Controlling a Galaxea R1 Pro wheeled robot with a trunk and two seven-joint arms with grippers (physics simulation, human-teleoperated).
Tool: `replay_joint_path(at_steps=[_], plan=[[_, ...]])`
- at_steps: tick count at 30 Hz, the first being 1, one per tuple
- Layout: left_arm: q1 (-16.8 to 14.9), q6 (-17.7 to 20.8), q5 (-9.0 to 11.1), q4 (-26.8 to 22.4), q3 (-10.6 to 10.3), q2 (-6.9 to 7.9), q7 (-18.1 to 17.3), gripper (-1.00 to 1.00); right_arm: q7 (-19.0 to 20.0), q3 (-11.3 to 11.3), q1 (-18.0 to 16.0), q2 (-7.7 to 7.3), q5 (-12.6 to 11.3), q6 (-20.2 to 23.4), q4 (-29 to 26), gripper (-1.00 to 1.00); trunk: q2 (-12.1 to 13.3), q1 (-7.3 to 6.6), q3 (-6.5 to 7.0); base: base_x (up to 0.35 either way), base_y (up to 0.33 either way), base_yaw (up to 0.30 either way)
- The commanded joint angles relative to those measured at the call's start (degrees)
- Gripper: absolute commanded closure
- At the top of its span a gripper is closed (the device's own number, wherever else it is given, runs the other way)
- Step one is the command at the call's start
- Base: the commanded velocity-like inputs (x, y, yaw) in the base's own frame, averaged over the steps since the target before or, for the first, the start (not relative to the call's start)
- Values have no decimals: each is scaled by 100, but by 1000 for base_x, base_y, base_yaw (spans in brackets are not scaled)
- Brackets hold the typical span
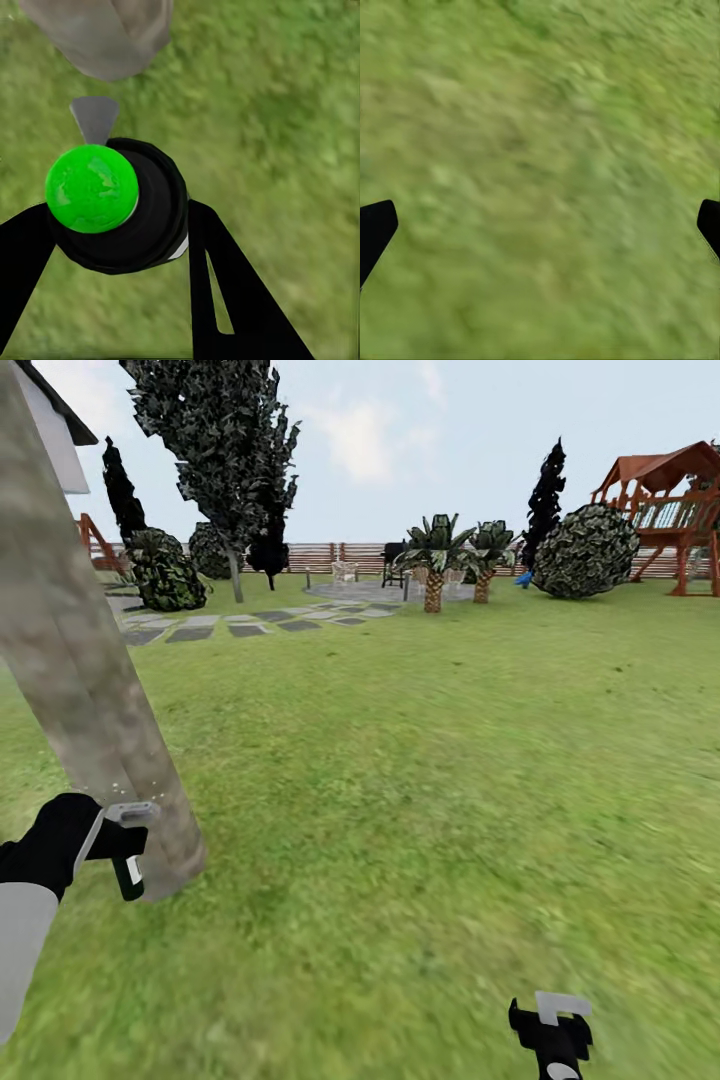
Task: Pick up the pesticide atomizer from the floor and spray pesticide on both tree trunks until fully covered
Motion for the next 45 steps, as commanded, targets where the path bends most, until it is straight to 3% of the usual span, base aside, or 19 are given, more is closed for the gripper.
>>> replay_joint_path(at_steps=[1, 19, 34, 45], plan=[[2, 0, -1, 2, 0, -1, 1, 100, 0, 0, 0, 0, 0, 0, 0, -100, 0, 0, 0, 138, -273, 276], [11, -1, -28, 7, 52, 37, 34, 100, 0, 0, 0, 0, 0, 0, 0, -100, 0, 0, 0, 164, -252, 235], [62, -25, -37, 16, 49, 63, 64, 100, 0, 0, 0, 0, 0, 0, 0, -100, 0, 0, 0, 66, -15, 218], [66, -52, -37, 92, 22, 55, 86, 100, 0, 0, 0, 0, 0, 0, 0, -100, 0, 0, 0, 204, -158, 22]])
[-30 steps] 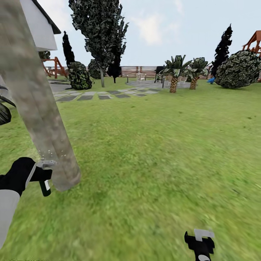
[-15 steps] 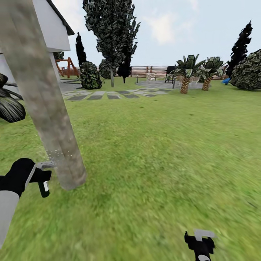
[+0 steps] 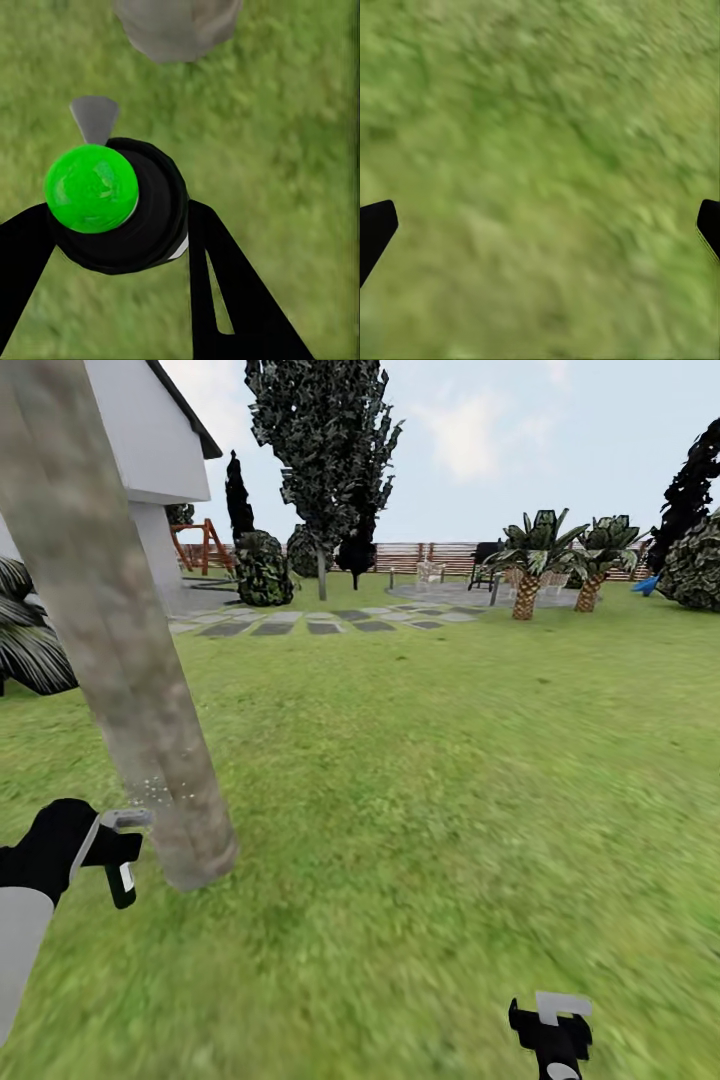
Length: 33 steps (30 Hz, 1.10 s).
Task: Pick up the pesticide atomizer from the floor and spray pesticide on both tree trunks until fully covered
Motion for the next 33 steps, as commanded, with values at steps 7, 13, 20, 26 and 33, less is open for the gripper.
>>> replay_joint_path(at_steps=[7, 13, 20, 26, 33], plan=[[286, -63, -3, 272, 21, 0, 5, 100, 0, 0, 0, 0, 0, 0, 0, -100, 0, 0, 0, 49, -260, 0], [479, -80, 4, 278, 39, -2, 4, 100, 0, 0, 0, 0, 0, 0, 0, -100, 0, 0, 0, 35, -270, 0], [484, -80, 8, 268, 63, 0, 12, 100, 0, 0, 0, 8, 0, 0, 0, -100, 0, 0, 0, 240, -159, 109], [488, -80, -8, 295, 65, 17, 13, 100, 0, 0, 0, 9, 0, 0, 0, -100, 0, 0, 0, 325, -11, 271], [492, -313, -7, 516, 40, -36, 17, 100, 0, 0, 0, 9, 0, 0, 0, -100, 0, 0, 0, 63, -6, 250]])
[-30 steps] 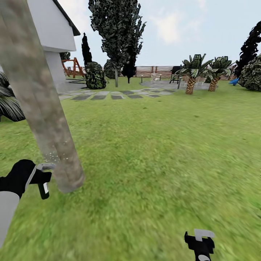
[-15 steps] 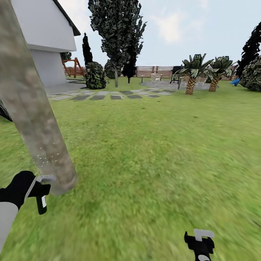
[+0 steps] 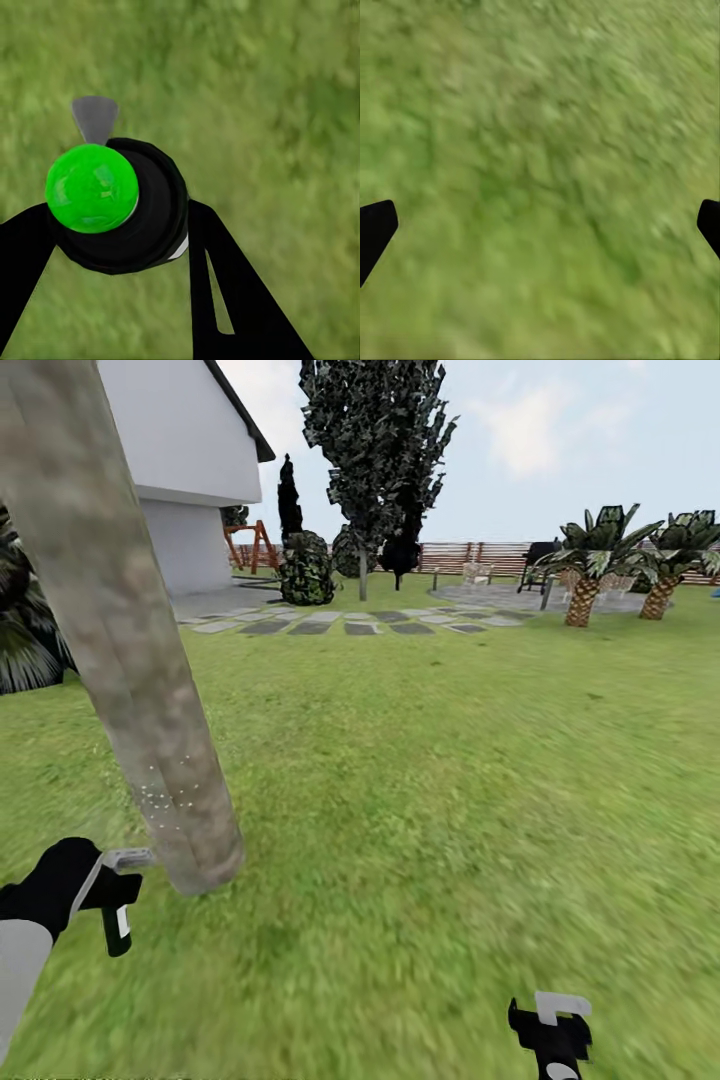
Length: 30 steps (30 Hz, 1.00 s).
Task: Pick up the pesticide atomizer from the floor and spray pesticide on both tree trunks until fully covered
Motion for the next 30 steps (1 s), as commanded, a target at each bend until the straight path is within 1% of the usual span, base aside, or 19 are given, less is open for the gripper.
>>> replay_joint_path(at_steps=[1, 4, 6, 7, 9, 12, 13, 15, 16, 19, 22, 24, 28, 30], plan=[[0, -14, -2, 6, 0, -6, 3, 100, 0, -1, 0, 0, 0, 0, 0, -100, 0, 0, 0, 168, -103, 53], [0, -34, -10, 77, -2, -23, 6, 100, 0, -3, 0, -8, 0, 0, 0, -100, 0, 0, 0, 220, -148, 13], [0, -38, 0, 137, -12, -39, 135, 100, 0, -3, 0, -9, 0, 0, 0, -100, 0, 0, 0, 236, -165, 1], [0, -39, 15, 142, -15, -82, 249, 100, 0, -3, 0, -9, 0, 0, 0, -100, 0, 0, 0, 237, -166, 0], [0, -40, 26, 103, -9, -230, 381, 100, 0, -1, 0, -9, 0, 0, 0, -100, 0, 0, 0, 227, -179, 0], [0, -30, 57, 67, 9, -245, 380, 100, 0, -3, 0, -9, 0, 0, 0, -100, 0, 0, 0, 88, -244, 0], [0, -6, 61, 116, 10, -244, 327, 100, 0, -1, 0, -9, 0, 0, 0, -100, 0, 0, 0, 9, -273, 0], [95, -9, 78, 140, 10, -257, 369, 100, 0, 0, 0, -2, 0, 0, 0, -100, 0, 0, 0, 3, -276, 0], [134, -11, 86, 128, 9, -283, 376, 100, 0, 0, 0, -1, 0, 0, 0, -100, 0, 0, 0, 1, -276, 0], [170, -13, 72, 116, 16, -429, 395, 100, 0, 0, 0, -6, 32, -6, -5, -100, 0, 0, 0, 0, -276, 0], [179, -14, 74, 134, 17, -484, 399, 100, 0, -7, 0, -8, 144, -5, -8, -100, 0, 0, 0, 0, -277, 0], [178, -14, 71, 110, 19, -495, 400, 100, 0, -6, 0, -7, 183, -4, -9, -100, 0, 0, 0, 49, -277, 0], [187, -8, 56, 117, 25, -449, 409, 100, 0, -1, 0, -1, 208, -8, -9, -100, 0, 0, 0, 163, -238, 0], [250, -13, 57, 169, 27, -437, 415, 100, 0, 0, 0, 0, 209, -7, -9, -100, 0, 0, 0, 239, -191, 64]])
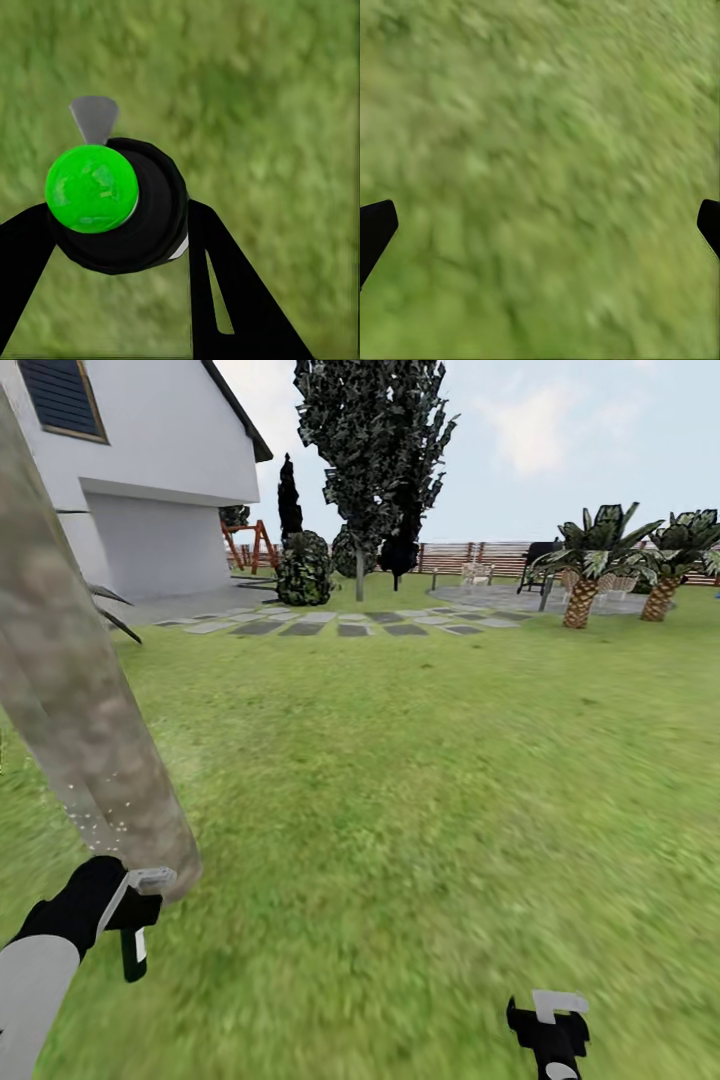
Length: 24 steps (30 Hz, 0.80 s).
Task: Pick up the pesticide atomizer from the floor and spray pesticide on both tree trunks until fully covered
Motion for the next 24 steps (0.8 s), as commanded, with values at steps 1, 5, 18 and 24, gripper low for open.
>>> replay_joint_path(at_steps=[1, 5, 18, 24], plan=[[24, -4, 2, 6, 2, -1, 2, 100, 0, 0, 0, 0, -2, -1, 0, -100, 0, 0, 0, 261, -177, 174], [64, -17, -6, -11, 419, 48, 64, 100, 0, 0, 0, 5, 2, -2, 0, -100, 0, 0, 0, 274, -169, 250], [127, -28, 33, -380, 1035, 8, 597, 100, 0, 0, 0, 9, 2, 7, 9, -100, 0, 0, 0, 232, -82, 276], [128, -19, 37, -391, 1021, -45, 565, 100, 0, -5, 0, -3, 2, 7, 9, -100, 0, 0, 0, 22, -123, 152]])
